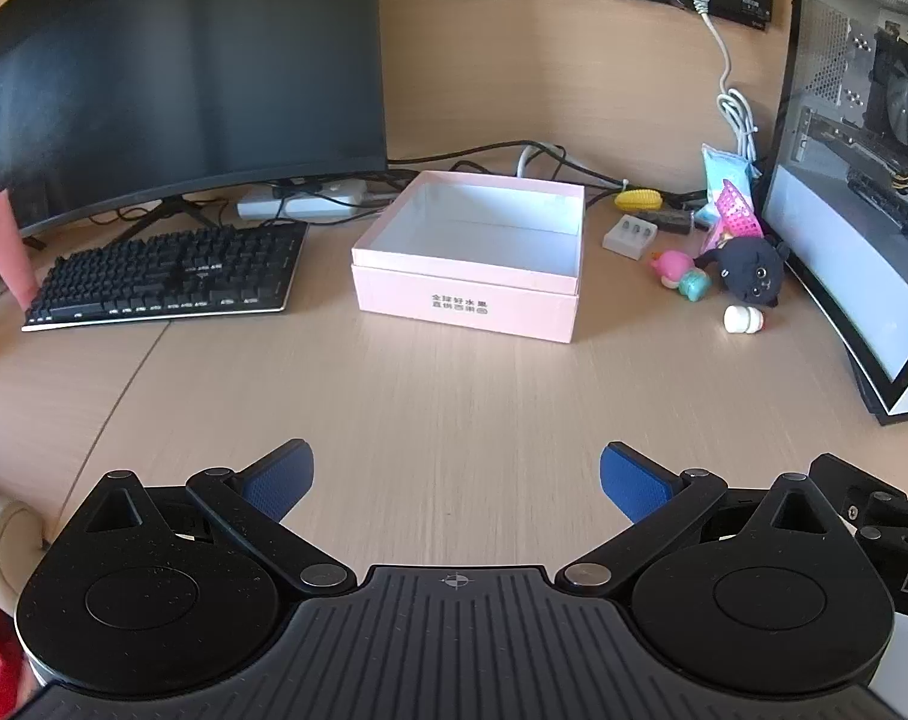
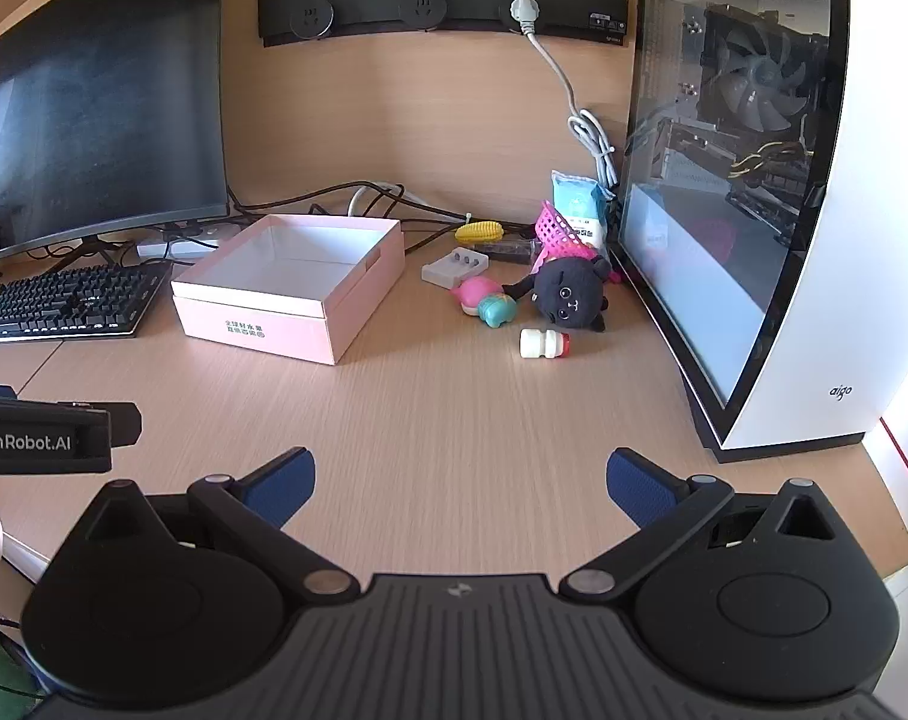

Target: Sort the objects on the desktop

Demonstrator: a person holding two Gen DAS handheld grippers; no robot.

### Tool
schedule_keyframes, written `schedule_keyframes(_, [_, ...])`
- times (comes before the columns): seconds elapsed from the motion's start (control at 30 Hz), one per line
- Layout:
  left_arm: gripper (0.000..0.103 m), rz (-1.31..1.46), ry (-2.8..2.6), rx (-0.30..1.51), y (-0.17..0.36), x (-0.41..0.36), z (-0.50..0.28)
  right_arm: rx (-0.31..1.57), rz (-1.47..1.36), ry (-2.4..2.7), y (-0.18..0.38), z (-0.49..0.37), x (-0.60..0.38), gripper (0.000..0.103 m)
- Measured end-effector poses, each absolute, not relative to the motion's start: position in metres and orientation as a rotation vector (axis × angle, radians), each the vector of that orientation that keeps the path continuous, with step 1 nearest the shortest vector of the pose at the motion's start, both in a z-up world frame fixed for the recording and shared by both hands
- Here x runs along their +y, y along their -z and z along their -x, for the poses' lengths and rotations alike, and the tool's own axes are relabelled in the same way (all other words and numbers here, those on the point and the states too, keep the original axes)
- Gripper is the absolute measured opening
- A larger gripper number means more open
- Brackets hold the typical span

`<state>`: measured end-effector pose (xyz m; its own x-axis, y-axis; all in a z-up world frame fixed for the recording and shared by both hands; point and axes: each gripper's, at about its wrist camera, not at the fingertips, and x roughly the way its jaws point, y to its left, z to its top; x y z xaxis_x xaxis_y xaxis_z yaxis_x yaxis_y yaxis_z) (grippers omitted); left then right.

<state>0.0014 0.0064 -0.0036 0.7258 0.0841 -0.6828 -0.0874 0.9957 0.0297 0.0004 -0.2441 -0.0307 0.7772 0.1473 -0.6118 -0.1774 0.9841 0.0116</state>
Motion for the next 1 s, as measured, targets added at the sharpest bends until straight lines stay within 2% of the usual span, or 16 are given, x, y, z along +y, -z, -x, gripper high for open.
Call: schedule_keyframes(1.0, [0.103,0.0,-0.047,0.756,0.0013,0.0047,-0.0023,0.645,0.046,-0.141,0.0325,0.0008,-0.246,0.103])
